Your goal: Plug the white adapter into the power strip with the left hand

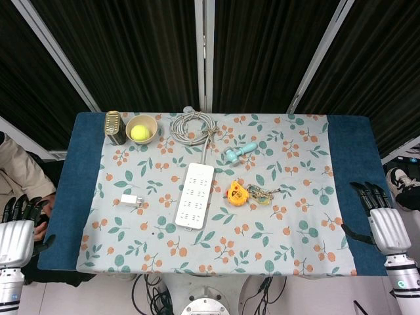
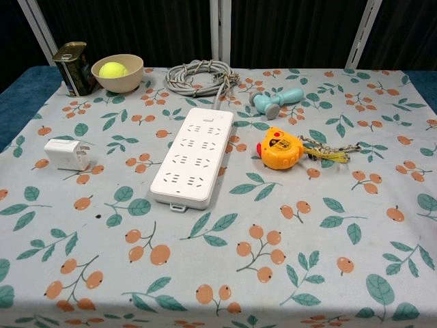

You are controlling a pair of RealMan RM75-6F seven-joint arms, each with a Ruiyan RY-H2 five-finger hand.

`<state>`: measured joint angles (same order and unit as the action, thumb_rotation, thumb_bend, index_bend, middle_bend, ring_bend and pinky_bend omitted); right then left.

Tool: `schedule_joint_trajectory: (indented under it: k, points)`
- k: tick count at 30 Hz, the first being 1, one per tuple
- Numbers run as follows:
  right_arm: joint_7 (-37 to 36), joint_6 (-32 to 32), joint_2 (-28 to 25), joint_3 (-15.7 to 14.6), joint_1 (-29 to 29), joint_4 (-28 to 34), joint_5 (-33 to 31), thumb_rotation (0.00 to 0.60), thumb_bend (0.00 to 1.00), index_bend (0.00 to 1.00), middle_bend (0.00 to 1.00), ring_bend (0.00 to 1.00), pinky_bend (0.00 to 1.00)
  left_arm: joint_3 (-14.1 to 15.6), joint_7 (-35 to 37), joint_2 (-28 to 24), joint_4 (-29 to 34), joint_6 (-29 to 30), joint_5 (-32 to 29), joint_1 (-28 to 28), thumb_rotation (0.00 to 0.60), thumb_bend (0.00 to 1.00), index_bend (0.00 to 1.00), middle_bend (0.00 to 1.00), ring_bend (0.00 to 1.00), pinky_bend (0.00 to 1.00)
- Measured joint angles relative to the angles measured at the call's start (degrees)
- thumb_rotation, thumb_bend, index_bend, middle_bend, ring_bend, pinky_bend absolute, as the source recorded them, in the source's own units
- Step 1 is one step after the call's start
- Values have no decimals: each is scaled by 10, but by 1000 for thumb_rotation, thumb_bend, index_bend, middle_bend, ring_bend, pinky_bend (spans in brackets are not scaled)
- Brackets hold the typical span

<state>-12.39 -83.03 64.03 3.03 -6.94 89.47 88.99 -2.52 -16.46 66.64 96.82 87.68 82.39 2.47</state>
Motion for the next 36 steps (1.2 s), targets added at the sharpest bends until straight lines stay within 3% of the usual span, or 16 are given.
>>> schedule_joint_trajectory:
  k: [14, 23, 27, 36]
  points:
    - [19, -31, -23, 11, 8, 16, 0, 600, 124, 74, 96, 0, 0, -3, 17, -1, 11, -47, 27, 39, 600, 164, 190, 139, 25, 1]
    - [40, -28, -42, 19, -1, 42, 6, 600, 123, 74, 90, 0, 0, -21, 74, 34, -9, -193, 38, 144, 600, 161, 224, 176, 25, 44]
    - [42, -25, -44, 18, -1, 45, 3, 600, 123, 74, 90, 0, 0, -30, 136, 83, -62, -263, 27, 194, 600, 182, 224, 178, 25, 45]
    - [38, -18, -40, 16, 0, 40, -9, 600, 124, 74, 90, 0, 0, -40, 273, 176, -211, -306, 8, 242, 600, 252, 305, 269, 108, 96]
